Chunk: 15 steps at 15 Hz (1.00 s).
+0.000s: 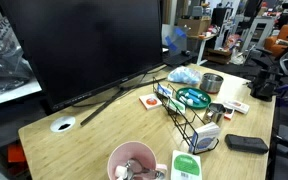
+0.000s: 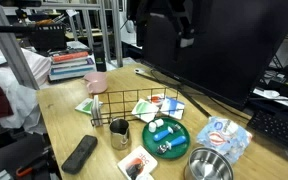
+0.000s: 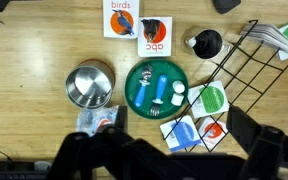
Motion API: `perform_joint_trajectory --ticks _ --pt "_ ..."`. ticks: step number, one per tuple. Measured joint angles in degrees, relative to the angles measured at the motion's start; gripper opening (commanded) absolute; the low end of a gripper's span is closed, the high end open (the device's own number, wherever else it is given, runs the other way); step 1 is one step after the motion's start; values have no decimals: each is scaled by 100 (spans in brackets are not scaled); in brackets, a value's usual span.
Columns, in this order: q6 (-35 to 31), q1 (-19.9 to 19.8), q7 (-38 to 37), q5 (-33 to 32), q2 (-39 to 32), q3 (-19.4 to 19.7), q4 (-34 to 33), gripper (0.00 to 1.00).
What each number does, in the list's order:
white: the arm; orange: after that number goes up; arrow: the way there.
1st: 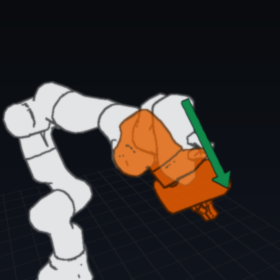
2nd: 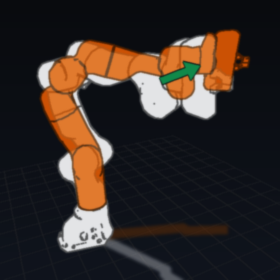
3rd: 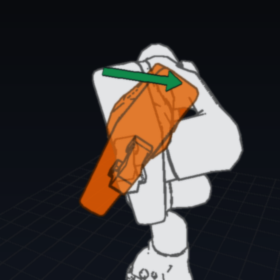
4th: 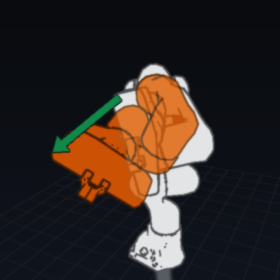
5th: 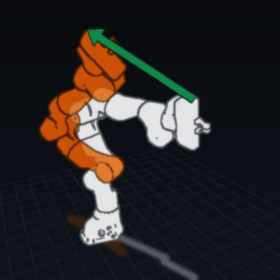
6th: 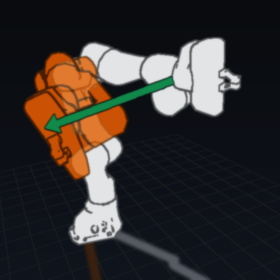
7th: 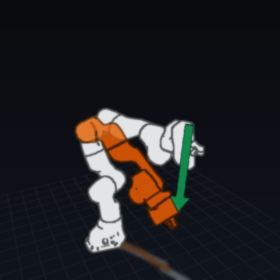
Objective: Move the silver jug to the left side of the desk
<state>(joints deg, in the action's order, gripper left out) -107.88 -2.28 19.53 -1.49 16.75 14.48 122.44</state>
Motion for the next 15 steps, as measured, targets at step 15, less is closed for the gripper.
perform_joint_trajectory --ticks 15 --pt "1 15 61 30 0 -72 5 100"
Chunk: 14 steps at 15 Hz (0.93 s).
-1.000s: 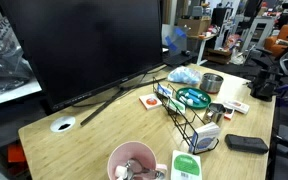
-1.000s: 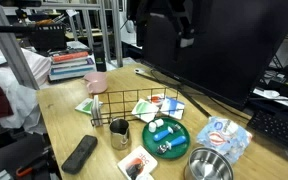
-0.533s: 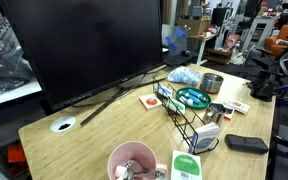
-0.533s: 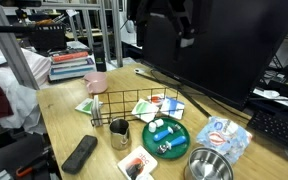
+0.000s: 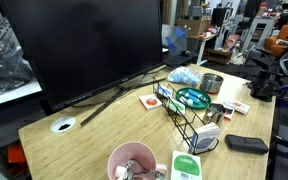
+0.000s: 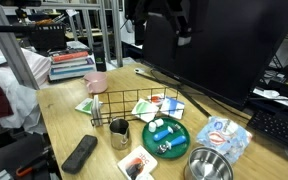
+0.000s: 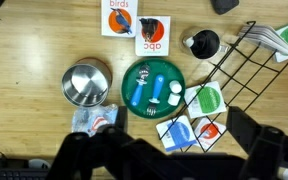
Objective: Move the silver jug to the left side of the desk
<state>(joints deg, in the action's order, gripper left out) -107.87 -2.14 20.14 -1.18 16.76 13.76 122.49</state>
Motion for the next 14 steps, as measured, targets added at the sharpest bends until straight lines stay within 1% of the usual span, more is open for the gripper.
perform_joint_trajectory --ticks 5,8,12,14 --pt "-41 238 453 465 56 -298 204 100" --pt "-323 258 484 465 126 -379 374 100" --pt "-343 250 514 465 155 -374 388 100" --pt "-229 265 564 464 120 -389 426 100"
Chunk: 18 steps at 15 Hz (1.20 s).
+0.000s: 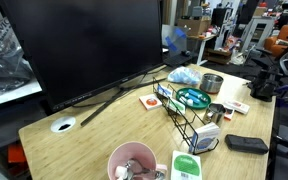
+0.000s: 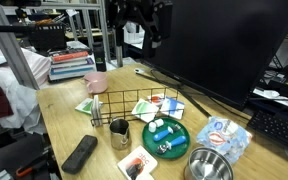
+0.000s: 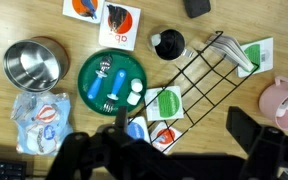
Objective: Move the silver jug to the left side of the desk
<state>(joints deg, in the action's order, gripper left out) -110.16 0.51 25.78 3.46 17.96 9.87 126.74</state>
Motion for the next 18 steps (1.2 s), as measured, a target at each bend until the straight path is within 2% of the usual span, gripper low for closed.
perform_joint_trajectory --ticks 4,9,18 --pt "-22 86 171 -35 -154 -163 586 100" --pt "-748 156 501 -201 -317 -339 1300 100" --pt "-888 171 570 -320 -337 -410 1348 100"
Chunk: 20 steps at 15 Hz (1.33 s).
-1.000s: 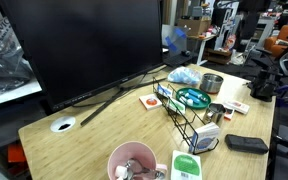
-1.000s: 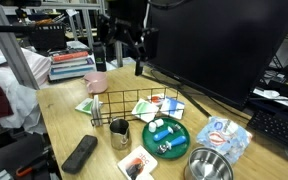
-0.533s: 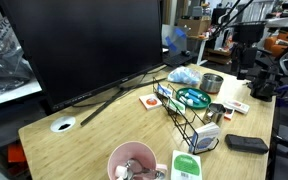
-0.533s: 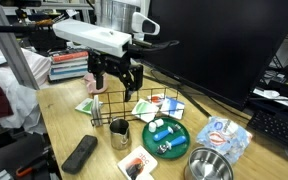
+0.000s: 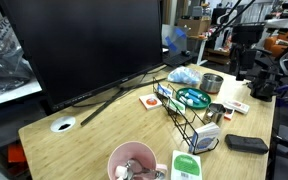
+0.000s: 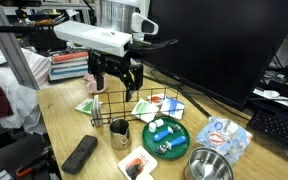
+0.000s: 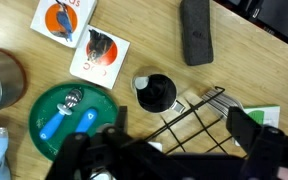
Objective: Move the silver jug to the left side of the desk
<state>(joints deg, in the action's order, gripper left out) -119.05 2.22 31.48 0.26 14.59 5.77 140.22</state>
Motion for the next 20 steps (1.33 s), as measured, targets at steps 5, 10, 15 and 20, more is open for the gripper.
perform_joint_trajectory --ticks 5,10,15,20 --pt "-590 282 424 286 -51 -64 363 100" --pt "-1050 534 1687 1123 -159 -41 906 100" --pt "-1046 538 2063 1295 -190 -13 937 100" --pt "-1510 541 2242 1248 -201 -134 1067 100"
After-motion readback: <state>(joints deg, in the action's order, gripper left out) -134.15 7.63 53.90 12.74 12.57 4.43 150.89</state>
